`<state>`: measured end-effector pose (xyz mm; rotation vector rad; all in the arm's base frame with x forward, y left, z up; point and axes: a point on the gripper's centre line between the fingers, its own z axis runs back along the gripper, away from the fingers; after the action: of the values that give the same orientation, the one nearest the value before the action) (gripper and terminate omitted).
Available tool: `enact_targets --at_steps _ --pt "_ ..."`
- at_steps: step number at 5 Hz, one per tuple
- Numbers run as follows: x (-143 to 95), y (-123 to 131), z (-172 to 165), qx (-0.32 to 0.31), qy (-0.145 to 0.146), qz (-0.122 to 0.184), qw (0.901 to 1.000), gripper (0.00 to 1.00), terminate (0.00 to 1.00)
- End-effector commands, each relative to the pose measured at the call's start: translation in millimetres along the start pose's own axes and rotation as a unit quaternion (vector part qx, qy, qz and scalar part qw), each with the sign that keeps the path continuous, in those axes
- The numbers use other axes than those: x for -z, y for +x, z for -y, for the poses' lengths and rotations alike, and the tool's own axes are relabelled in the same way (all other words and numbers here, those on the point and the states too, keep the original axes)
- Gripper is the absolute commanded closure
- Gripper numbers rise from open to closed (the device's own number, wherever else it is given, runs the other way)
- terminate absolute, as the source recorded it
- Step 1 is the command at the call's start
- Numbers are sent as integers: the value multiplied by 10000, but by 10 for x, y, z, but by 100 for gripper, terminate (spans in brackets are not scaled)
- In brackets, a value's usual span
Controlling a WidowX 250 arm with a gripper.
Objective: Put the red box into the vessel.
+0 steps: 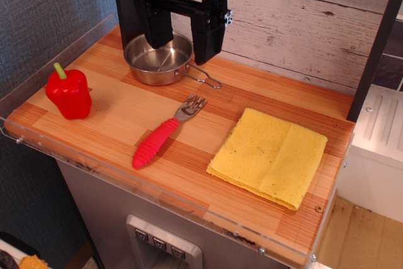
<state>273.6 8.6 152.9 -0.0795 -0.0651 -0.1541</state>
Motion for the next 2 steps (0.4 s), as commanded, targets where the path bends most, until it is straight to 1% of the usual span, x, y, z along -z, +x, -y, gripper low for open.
enact_targets --at_steps 1,2 --pt "0 0 0 0 0 0 10000 0 0" --pt "-45 -81 -268 121 148 93 9998 0 0"
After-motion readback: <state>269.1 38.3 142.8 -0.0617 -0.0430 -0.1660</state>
